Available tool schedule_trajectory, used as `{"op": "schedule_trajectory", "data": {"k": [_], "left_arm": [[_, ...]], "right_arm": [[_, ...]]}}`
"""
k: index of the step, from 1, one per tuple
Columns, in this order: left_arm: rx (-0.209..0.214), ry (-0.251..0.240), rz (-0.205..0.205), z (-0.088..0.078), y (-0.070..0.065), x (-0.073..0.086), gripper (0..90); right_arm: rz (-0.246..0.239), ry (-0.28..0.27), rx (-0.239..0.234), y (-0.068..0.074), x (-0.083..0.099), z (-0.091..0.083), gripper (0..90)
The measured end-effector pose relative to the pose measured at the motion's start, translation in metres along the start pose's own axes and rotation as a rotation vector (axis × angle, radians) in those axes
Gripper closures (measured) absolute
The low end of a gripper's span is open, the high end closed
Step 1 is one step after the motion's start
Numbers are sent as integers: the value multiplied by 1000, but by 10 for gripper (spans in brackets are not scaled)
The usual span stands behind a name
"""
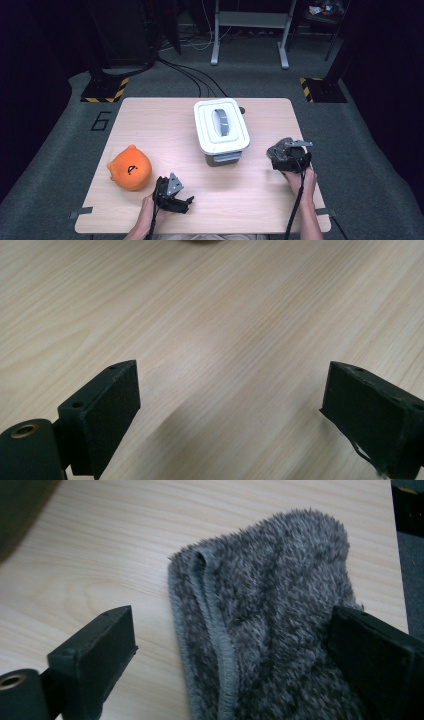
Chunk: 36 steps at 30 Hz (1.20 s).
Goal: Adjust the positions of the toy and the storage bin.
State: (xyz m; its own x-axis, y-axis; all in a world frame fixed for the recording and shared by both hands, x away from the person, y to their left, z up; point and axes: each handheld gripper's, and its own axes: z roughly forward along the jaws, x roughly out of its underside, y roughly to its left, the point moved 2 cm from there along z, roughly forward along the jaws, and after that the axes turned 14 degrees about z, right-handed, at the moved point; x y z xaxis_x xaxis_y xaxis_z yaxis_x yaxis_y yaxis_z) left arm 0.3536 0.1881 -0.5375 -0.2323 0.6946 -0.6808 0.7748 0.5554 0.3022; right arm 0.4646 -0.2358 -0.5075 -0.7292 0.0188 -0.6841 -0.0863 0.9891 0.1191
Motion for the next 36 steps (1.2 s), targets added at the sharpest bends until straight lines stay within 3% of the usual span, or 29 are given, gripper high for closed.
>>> {"op": "schedule_trajectory", "data": {"k": [7,8,11,13,14,15,16,20,30,36], "left_arm": [[-8,-11,-33,-2,2,10,90],[7,-8,-33,-3,3,11,90],[-5,-15,-45,-3,4,13,90],[-9,-12,-49,-4,5,14,90],[-11,-15,-47,-3,5,14,90],[-11,-15,-47,-3,5,14,90],[-12,-13,-49,-3,5,14,90],[-19,-11,-57,-4,6,14,90],[-32,2,-69,-4,7,15,90],[-27,2,-83,-4,8,15,90]], "right_arm": [[17,45,26,-7,4,13,198],[3,45,27,-9,5,16,237],[16,42,22,-12,8,17,308],[25,40,20,-13,8,17,374],[25,32,13,-16,8,16,455],[25,32,13,-16,8,16,455],[38,31,14,-18,8,15,540],[32,11,34,-19,9,14,670],[35,-2,68,-18,10,7,754],[34,-19,82,-16,15,-18,758]]}}
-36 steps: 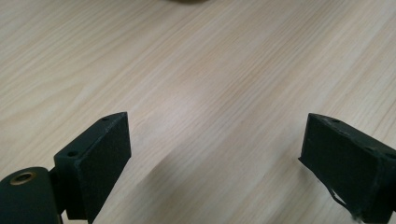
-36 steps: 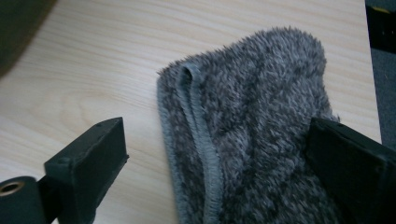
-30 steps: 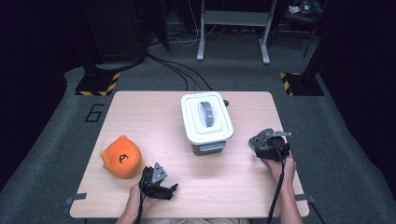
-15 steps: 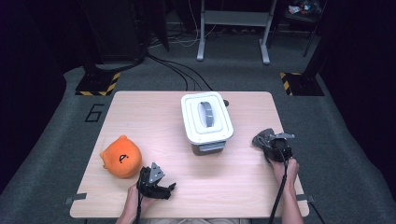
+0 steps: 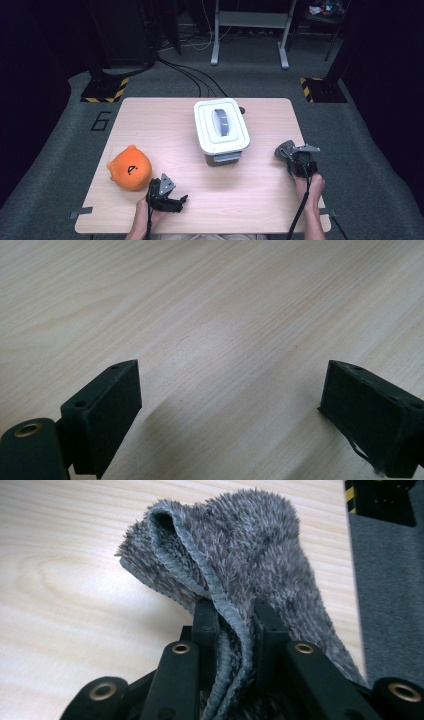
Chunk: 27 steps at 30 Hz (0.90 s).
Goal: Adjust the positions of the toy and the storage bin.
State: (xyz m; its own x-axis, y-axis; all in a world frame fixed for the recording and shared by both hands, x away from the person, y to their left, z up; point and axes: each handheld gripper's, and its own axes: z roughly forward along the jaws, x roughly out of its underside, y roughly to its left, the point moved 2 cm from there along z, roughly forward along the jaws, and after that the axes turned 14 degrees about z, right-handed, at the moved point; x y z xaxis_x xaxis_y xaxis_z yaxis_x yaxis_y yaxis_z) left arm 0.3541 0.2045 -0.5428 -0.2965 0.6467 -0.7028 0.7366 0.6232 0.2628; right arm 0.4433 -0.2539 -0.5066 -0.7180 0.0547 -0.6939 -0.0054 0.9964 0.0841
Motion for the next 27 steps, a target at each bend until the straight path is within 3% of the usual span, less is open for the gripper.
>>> {"op": "schedule_trajectory", "data": {"k": [6,12,27], "left_arm": [[2,3,-1,0,1,0,90],[-2,0,-4,0,1,0,90],[-1,0,-8,1,1,0,90]], "right_arm": [[-10,-31,6,2,11,-30,759],[-14,-32,-6,11,29,-48,758],[8,10,-5,16,65,-63,756]]}}
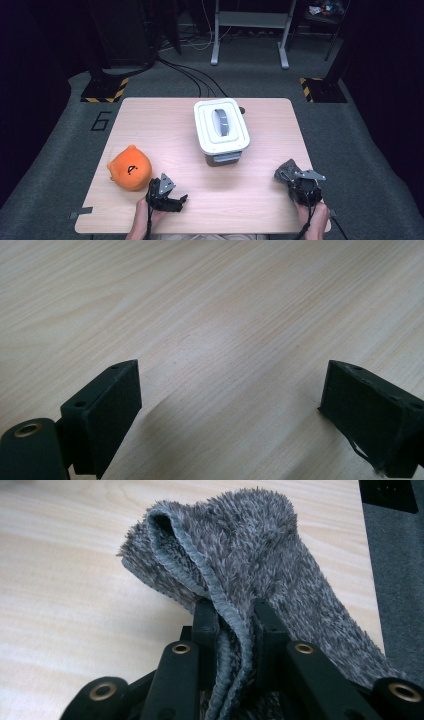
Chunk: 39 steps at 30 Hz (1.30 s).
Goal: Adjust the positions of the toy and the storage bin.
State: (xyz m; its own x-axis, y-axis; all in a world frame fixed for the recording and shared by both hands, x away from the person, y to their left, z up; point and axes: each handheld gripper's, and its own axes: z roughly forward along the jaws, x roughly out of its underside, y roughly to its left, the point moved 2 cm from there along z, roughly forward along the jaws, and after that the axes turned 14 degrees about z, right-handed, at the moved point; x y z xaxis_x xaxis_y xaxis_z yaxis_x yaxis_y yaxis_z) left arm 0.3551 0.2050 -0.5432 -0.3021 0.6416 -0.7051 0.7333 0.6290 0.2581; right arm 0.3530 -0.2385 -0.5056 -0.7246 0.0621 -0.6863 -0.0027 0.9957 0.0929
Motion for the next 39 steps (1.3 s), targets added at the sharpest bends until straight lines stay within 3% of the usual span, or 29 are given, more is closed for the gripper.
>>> {"op": "schedule_trajectory", "data": {"k": [4,6,10,11,13,19,22,30,39], "left_arm": [[-4,-1,1,0,0,0,90],[-4,0,1,0,0,0,90],[2,2,-3,0,1,0,90],[2,3,-10,1,1,0,90],[3,3,-11,1,1,0,90],[3,6,-9,0,1,1,89],[8,11,-14,-1,2,2,89],[8,11,-23,-2,4,3,88],[22,18,-30,-2,5,4,88]], "right_arm": [[-10,10,2,-2,8,-5,754],[-3,42,-5,-2,16,3,750],[19,40,-13,-2,19,6,732],[2,40,-21,-3,18,7,644],[13,51,-34,-3,17,7,497],[10,49,-59,0,11,0,230],[8,37,-74,4,6,-6,142],[-30,2,-181,23,-20,-10,69],[-69,-4,-240,43,-55,10,40]]}}
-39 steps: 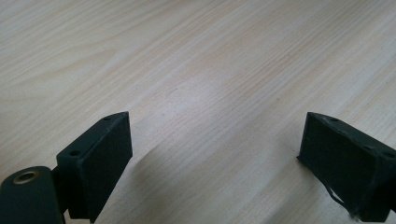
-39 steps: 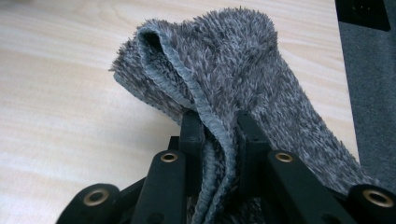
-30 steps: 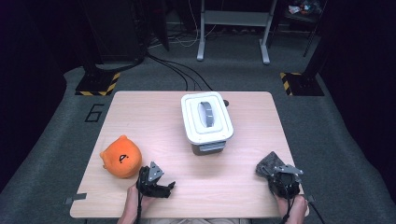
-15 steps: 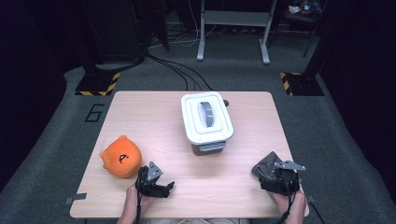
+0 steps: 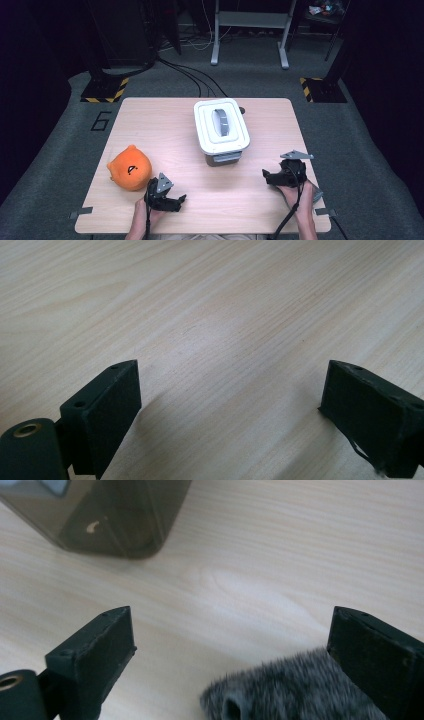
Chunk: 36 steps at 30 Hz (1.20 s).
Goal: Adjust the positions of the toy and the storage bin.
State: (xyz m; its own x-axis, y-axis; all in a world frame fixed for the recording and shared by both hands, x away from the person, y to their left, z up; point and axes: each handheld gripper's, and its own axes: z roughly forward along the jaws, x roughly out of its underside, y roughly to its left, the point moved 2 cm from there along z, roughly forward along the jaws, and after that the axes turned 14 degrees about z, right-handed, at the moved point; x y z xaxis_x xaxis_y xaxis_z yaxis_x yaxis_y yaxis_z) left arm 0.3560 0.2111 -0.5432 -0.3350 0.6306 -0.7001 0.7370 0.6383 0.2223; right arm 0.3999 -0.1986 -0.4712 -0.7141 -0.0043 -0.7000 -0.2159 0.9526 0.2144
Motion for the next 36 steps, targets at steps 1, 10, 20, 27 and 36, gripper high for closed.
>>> {"op": "schedule_trajectory", "data": {"k": [1,10,20,27,36], "left_arm": [[-1,-4,-4,0,0,0,87],[-8,-7,-9,1,0,0,87],[3,-2,-7,1,0,0,87],[3,-3,-8,1,0,0,87],[1,-4,-9,1,0,0,87]], "right_arm": [[-7,-9,-4,1,-5,3,38],[-14,4,-33,0,-33,21,16],[-3,-2,-51,1,-55,28,20],[-7,-19,-58,3,-82,26,12],[6,-26,-96,9,-107,30,0]]}}
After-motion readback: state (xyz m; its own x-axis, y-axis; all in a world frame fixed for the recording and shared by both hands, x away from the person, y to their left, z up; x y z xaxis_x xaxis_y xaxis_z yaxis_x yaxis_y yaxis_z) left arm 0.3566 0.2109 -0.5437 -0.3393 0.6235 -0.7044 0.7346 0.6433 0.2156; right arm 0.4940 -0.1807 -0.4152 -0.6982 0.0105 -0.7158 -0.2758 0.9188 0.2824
